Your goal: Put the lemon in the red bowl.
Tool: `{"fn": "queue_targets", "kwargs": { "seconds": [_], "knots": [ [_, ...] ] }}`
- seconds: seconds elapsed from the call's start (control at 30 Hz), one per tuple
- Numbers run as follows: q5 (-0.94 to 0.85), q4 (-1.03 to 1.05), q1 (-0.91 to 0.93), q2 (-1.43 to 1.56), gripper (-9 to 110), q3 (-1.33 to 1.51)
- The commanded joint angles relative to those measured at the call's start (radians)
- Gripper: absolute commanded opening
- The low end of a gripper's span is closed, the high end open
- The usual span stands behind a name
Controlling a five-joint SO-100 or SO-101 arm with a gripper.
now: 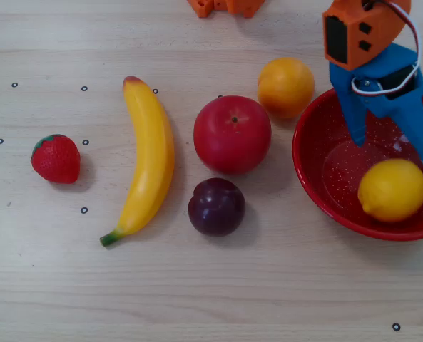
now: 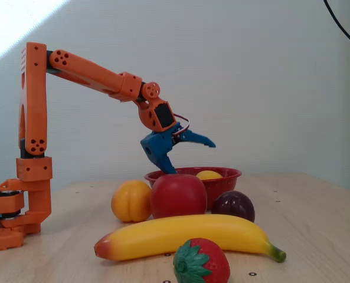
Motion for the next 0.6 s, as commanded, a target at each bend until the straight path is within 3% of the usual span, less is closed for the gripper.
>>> {"fn": "queue_targets", "kwargs": {
  "seconds": [0.0, 0.2, 0.37, 0.57],
  "knots": [
    [-0.044, 0.006, 0.011, 0.054, 49, -0.137],
    [-0.057, 0.043, -0.037, 0.129, 28, -0.278],
    [-0.057, 0.097, -0.112, 0.252, 3, -0.313],
    [-0.038, 0.167, -0.233, 0.485, 0, -0.181]
  ]
}}
